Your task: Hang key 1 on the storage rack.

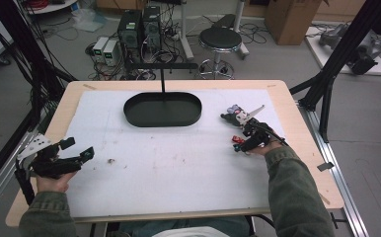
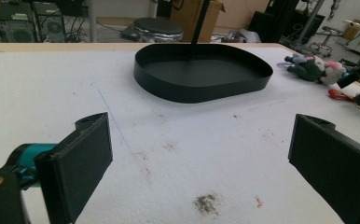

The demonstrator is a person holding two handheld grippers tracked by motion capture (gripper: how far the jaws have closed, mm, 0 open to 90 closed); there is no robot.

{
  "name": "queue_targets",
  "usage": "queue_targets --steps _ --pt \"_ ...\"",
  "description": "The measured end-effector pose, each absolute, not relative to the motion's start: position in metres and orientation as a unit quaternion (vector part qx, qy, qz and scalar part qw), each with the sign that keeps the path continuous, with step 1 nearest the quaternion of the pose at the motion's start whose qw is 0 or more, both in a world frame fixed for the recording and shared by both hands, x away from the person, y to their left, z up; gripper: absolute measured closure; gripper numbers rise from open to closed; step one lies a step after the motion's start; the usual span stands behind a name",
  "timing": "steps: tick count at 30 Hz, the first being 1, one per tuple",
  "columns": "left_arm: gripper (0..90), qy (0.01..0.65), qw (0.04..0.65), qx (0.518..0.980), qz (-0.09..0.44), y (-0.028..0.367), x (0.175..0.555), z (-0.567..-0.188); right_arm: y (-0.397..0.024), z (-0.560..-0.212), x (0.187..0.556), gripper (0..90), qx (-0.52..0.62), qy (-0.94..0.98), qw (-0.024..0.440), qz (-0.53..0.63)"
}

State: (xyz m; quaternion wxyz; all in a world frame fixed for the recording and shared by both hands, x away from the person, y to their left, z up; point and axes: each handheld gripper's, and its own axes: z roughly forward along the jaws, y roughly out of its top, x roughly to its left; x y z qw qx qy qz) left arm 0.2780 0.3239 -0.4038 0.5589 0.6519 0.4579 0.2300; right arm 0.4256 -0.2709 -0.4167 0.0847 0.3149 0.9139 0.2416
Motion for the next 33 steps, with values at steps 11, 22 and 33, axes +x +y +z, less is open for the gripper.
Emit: queue_targets --steps 11,22,33 --pt "6.6 0.454 0.545 0.664 0.235 0.321 0.279 -0.404 -0.268 -0.413 0.427 73.4 0.324 0.912 0.117 0.225" --pt "6.6 0.454 0.547 0.663 0.235 0.320 0.279 -0.404 -0.296 -0.369 0.407 74.5 0.356 0.858 0.167 0.331" --pt "6.6 0.454 0.543 0.666 0.236 0.319 0.280 -0.404 -0.301 -0.318 0.386 74.4 0.342 0.823 0.218 0.397"
